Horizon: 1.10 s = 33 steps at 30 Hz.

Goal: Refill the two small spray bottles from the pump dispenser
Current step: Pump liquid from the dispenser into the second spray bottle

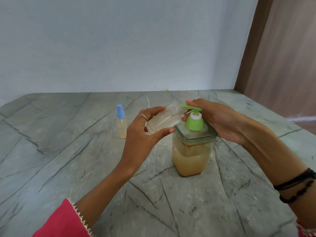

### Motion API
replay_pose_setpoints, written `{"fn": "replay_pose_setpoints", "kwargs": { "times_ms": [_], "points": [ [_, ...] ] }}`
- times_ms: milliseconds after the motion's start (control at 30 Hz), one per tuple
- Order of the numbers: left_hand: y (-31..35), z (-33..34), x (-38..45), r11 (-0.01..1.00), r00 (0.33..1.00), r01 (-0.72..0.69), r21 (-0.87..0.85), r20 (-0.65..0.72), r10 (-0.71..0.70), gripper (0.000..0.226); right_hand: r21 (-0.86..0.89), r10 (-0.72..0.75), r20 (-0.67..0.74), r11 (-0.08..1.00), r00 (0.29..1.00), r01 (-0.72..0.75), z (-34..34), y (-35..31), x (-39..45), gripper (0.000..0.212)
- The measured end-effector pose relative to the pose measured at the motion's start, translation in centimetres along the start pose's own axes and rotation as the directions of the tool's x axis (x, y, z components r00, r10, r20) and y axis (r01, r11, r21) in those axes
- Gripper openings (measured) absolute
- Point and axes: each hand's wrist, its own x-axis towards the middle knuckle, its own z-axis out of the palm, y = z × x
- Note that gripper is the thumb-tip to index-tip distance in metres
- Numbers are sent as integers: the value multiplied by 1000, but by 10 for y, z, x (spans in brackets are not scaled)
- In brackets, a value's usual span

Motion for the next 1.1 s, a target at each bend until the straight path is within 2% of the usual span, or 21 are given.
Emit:
{"fn": "replay_pose_setpoints", "kwargs": {
  "times_ms": [267,500,600,700,800,967,1100],
  "points": [
    [2,-2,0,1000,1000,-10,-10,-1,10,45,10,11,43,1000,999,-11,2,2,-7,42],
    [0,-2,1,1000,1000,-6,-12,-9,6,45,115,35,-47,993,998,-30,7,0,-8,54],
    [0,-3,1,1000,1000,-6,-17,-9,6,46,137,54,-111,990,992,-39,8,0,-3,43],
    [-1,-2,1,1000,1000,-10,-7,-11,10,47,116,69,-131,992,989,-53,7,0,2,21],
    [-1,-2,0,1000,1000,-1,-10,-10,1,48,98,45,-127,995,991,-33,6,1,3,18],
    [0,-1,0,1000,1000,-3,-13,-8,3,47,23,6,-6,1000,1000,-5,3,-1,-6,29],
    [0,-3,1,1000,1000,-6,-11,-16,6,46,-1,-4,0,1000,1000,4,5,-1,-8,41]
  ]
}}
